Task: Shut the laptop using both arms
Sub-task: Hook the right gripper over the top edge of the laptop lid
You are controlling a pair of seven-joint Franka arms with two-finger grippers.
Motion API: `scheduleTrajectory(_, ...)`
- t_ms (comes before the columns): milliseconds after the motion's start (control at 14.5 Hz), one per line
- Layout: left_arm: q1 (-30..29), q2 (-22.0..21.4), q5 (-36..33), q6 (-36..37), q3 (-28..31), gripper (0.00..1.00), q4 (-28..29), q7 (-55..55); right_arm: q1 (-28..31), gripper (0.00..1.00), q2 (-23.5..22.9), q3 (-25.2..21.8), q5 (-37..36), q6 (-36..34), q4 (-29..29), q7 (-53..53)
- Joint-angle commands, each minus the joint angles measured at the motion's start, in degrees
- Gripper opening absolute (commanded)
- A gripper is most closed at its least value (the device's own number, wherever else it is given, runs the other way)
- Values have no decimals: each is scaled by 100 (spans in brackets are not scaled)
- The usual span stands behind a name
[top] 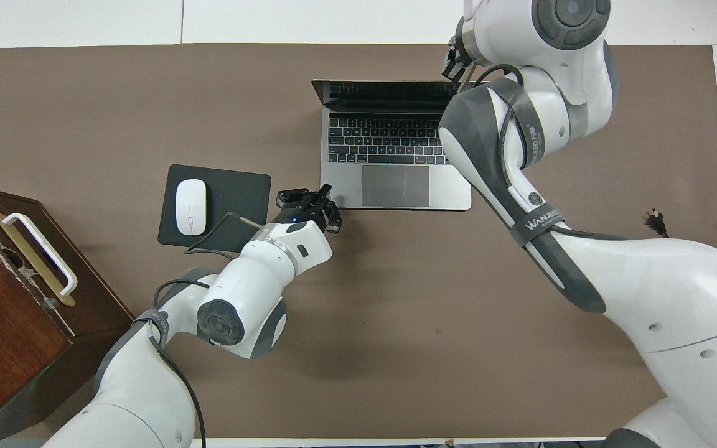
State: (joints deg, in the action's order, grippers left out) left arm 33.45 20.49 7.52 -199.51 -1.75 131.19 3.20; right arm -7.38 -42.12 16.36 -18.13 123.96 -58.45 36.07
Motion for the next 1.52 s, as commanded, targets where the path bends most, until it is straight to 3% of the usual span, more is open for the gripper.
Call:
scheduleTrajectory(0,-93,288,39,-106,0,0,-234,-12,-18,0,-147,77,-59,75,150,-153)
scheduleTrajectory(552,-102,579,21,-114,17,0,-401,-3,-10,0,-147,77,-59,67,124,-153)
scheduleTrajectory(1448,65,649,91,-114,26,0,-392,49,-9,0,-147,77,-15,-39,115,-363)
